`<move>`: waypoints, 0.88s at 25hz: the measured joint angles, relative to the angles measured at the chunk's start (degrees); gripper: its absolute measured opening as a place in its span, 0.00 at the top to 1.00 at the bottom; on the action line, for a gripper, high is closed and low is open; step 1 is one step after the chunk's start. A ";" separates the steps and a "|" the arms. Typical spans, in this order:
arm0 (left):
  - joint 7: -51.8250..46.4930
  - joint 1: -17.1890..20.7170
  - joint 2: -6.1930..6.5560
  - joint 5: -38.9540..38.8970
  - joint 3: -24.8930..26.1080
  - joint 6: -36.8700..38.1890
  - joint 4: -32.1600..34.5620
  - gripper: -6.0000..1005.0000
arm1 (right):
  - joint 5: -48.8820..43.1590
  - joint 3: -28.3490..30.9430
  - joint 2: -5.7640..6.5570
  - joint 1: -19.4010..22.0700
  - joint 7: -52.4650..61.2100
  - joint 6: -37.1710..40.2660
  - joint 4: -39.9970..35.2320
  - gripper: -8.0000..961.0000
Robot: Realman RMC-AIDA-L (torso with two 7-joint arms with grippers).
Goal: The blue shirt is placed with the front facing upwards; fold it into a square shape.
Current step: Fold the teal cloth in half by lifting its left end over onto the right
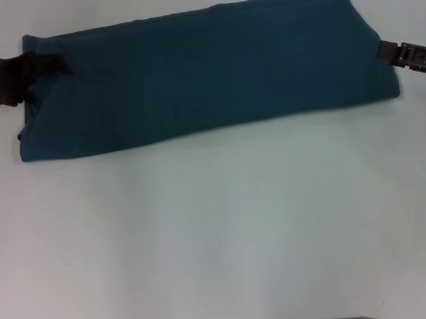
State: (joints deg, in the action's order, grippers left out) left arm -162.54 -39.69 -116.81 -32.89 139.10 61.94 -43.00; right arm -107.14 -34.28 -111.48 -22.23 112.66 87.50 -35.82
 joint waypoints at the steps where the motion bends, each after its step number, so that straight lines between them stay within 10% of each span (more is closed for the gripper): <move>1: 0.08 -0.18 0.00 0.00 -0.10 -0.22 0.36 0.06 | 0.00 -0.05 0.02 0.00 0.00 -0.03 0.03 0.07; 22: -0.62 0.55 1.32 -0.87 0.73 2.73 -2.53 0.06 | 0.00 0.07 0.13 0.21 0.02 -0.17 0.21 0.07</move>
State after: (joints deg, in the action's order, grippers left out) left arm -163.17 -39.14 -115.49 -33.76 139.83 64.67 -45.53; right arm -107.14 -34.20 -111.35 -22.02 112.68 87.32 -35.61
